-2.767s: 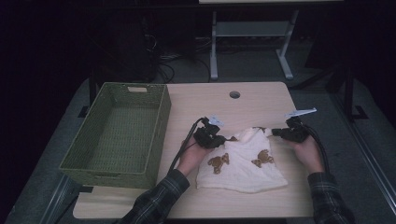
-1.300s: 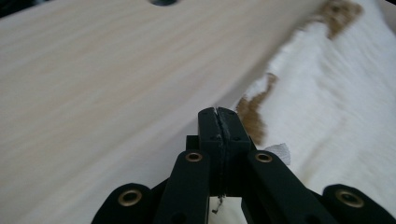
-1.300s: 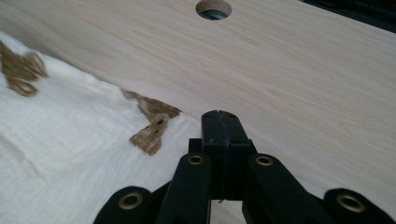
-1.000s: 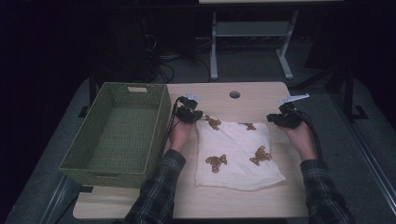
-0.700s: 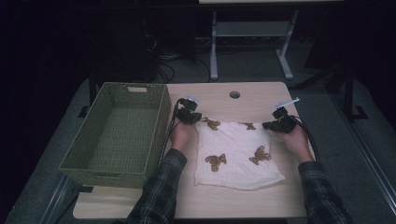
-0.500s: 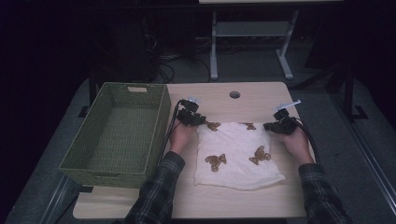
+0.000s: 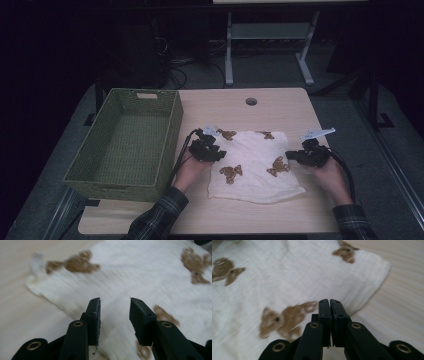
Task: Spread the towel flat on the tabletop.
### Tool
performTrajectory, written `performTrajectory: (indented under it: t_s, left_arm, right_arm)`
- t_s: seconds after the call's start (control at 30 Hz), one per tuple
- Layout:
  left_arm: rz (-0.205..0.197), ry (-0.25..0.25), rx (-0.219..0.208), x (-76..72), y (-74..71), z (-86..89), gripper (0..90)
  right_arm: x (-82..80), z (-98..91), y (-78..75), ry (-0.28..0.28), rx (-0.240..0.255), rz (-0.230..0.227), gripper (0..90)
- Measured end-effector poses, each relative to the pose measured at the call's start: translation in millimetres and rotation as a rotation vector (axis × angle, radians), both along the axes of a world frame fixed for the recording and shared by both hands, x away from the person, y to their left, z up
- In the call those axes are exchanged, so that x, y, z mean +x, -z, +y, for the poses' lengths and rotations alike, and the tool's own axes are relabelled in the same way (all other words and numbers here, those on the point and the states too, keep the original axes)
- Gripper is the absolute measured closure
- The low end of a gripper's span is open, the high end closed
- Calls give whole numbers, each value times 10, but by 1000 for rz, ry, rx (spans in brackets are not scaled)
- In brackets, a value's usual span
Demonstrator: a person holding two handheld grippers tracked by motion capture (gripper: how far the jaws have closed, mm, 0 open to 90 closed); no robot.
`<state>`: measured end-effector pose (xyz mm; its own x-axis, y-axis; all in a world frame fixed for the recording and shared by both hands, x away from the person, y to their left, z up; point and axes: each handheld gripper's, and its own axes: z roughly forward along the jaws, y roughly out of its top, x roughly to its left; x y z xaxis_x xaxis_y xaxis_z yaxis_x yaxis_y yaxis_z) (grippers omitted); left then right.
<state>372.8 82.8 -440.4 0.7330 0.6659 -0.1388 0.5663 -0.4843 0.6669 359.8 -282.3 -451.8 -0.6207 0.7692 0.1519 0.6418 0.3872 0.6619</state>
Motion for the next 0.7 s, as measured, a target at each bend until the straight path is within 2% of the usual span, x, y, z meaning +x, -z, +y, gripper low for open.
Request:
performTrajectory:
  t_s: [0.1,0.17,0.27,0.33,0.43,0.5,0.6,0.7]
  left_arm:
    - [1,38,24,-156,45,-5,614]
    - [7,50,27,-226,80,0,623]
    - [27,69,52,-291,150,5,628]
    - [25,81,68,-327,182,15,628]
    - [25,85,83,-372,172,53,638]
    - [21,83,79,-420,177,80,643]
    - [12,90,101,-501,169,121,651]
    - [14,91,92,-553,170,150,648]
  right_arm:
    - [-94,49,8,-25,-4,-9,892]
    - [-111,80,36,-35,-10,10,893]
    - [-112,131,88,-45,-48,21,897]
    - [-116,143,107,-43,-71,28,898]
    - [-137,116,101,-31,-98,13,898]
    - [-152,72,105,-22,-89,15,898]
    - [-190,25,104,-14,-86,20,898]
    - [-227,15,102,-17,-89,21,896]
